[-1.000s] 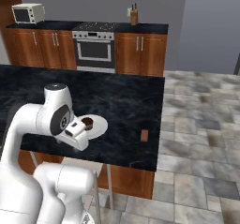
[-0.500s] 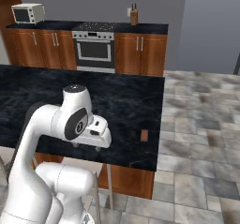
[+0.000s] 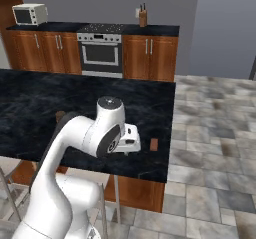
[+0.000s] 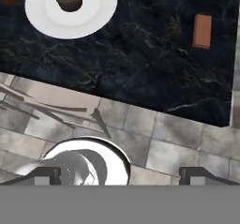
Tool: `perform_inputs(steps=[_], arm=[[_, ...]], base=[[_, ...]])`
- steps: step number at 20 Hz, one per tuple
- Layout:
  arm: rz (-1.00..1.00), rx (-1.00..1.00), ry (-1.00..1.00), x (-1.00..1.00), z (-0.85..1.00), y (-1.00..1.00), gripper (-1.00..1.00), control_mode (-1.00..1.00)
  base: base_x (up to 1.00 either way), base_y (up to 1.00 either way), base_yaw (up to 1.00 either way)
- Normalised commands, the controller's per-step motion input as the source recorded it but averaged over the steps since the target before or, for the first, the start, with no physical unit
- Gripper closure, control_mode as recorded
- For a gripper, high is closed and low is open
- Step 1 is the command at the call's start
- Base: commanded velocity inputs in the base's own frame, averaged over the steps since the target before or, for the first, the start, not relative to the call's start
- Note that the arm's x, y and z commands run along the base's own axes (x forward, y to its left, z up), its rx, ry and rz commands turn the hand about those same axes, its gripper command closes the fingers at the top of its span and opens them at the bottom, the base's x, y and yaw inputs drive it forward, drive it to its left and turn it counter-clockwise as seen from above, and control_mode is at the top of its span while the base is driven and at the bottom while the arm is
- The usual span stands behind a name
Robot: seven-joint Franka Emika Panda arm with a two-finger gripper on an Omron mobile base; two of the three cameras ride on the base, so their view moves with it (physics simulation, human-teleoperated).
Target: Take the cinnamon bottle from the cabinet and place it on the dining table, next to the plate with the cupcake. Then take the chocolate from the dining counter and place it on the cupcake plate.
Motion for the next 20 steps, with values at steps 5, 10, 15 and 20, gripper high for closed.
perform_inputs(steps=[5, 10, 15, 20], arm=[[0.02, 0.12, 0.0, 0.62, 0.0, -0.41, -1.0, -1.0], [0.0, 0.04, 0.04, 0.65, 0.0, -0.27, -1.0, -1.0], [-0.01, 0.0, 0.05, 0.63, -0.02, -0.21, -1.0, -1.0], [-0.06, 0.0, 0.09, 0.57, -0.18, -0.21, -1.0, -1.0]], base=[[0.0, 0.0, 0.0], [0.0, 0.0, 0.0], [0.0, 0.0, 0.0], [0.0, 0.0, 0.0]])
